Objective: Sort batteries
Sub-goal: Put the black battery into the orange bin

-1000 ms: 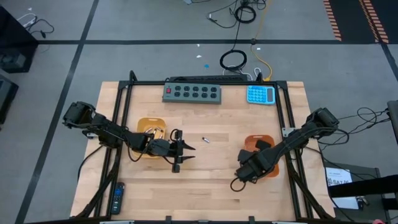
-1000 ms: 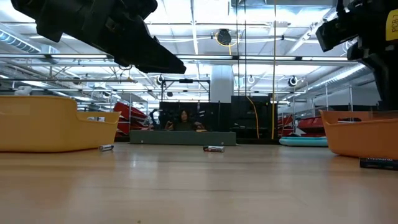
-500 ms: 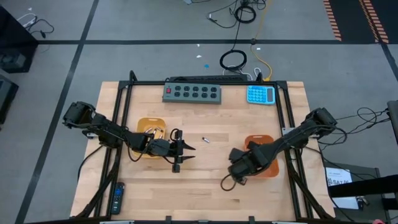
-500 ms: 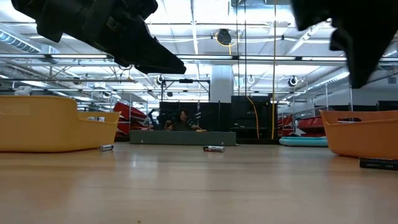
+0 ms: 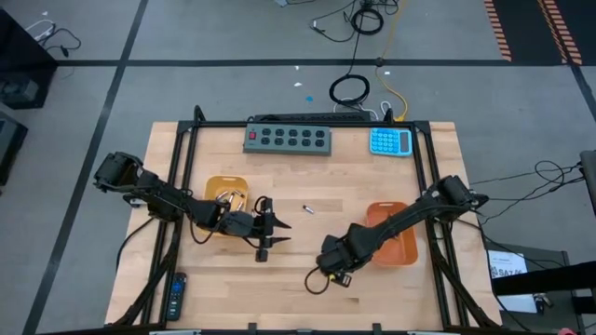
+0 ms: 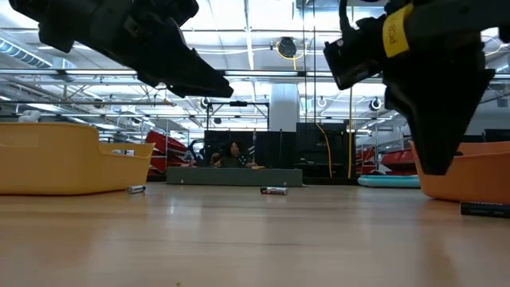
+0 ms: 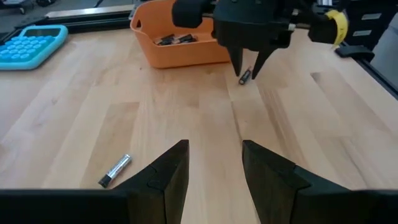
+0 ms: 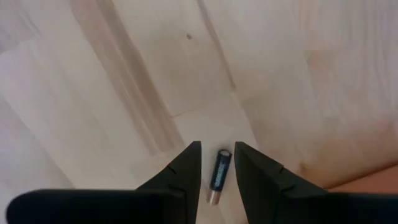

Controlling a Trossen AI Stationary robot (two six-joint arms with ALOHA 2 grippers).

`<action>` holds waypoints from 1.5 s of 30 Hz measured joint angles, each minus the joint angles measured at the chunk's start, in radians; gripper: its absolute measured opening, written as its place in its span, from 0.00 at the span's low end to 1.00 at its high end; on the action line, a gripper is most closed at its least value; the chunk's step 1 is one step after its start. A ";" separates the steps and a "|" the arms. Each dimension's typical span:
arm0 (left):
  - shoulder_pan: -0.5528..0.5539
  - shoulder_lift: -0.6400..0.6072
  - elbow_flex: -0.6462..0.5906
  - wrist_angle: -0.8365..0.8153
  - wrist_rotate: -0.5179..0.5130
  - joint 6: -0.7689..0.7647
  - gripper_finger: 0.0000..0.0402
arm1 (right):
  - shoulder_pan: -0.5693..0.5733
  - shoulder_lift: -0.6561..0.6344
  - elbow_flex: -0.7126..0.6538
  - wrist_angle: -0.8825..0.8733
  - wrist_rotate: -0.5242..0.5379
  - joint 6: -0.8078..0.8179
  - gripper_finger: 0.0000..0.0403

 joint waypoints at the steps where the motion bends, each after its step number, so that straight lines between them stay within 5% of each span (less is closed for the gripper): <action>1: -0.001 0.000 0.000 -0.002 0.000 -0.002 0.40 | 0.004 0.000 0.000 0.000 -0.004 0.006 0.22; 23: -0.009 0.000 0.000 -0.021 0.000 -0.007 0.40 | 0.025 0.035 -0.112 0.068 -0.058 0.053 0.22; 30: -0.009 0.000 0.000 -0.020 0.000 -0.006 0.40 | 0.025 0.034 -0.134 0.087 -0.055 0.050 0.04; 35: -0.009 0.000 0.000 -0.020 0.000 -0.006 0.40 | 0.025 0.035 -0.137 0.102 -0.050 0.040 0.02; 45: -0.009 0.000 0.000 -0.006 0.000 -0.003 0.40 | 0.042 -0.075 -0.140 0.132 0.207 0.081 0.01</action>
